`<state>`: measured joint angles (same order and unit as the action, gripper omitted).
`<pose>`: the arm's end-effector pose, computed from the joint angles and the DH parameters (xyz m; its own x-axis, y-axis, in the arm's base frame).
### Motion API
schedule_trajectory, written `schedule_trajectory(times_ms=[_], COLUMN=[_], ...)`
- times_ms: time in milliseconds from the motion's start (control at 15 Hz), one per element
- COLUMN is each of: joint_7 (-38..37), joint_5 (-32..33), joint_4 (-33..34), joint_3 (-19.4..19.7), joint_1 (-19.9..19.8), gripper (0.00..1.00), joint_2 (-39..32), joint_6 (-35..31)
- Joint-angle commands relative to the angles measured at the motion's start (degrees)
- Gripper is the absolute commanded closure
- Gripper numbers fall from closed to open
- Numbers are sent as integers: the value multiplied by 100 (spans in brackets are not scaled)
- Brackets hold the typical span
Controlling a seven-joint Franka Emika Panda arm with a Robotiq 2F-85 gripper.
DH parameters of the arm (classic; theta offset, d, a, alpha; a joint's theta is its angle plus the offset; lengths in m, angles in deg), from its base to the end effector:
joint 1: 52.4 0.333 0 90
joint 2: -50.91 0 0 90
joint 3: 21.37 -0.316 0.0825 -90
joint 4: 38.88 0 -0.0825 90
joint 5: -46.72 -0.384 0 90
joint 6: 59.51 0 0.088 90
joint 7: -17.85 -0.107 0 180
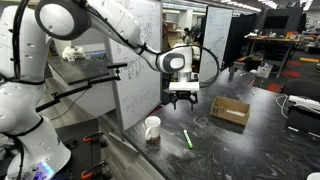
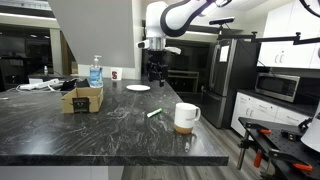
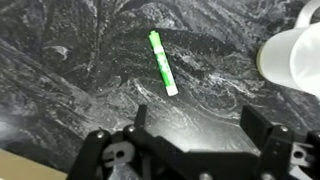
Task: Put the marker in the mug
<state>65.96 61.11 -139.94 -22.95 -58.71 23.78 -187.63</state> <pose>0.6558 -0.0633 0.2977 0.6139 0.7758 -0.1459 0.7894 -0.6037 0.1116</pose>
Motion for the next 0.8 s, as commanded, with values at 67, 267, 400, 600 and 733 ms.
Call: schedule_trajectory(times_ms=[67,267,400,600,733], joint_7=[-8,-8,116,965,1639], joint_5=[53,54,-5,-287,-563], joint_4=[11,13,54,-48,-86], joint_3=[-19,-20,-46,-261,-383], joint_1=[-35,-31,-90,-398,-627], gripper=[0,0,0,0,0], joint_2=[-13,-13,-59,-130,-239], joint_6=[16,16,-20,-477,-828])
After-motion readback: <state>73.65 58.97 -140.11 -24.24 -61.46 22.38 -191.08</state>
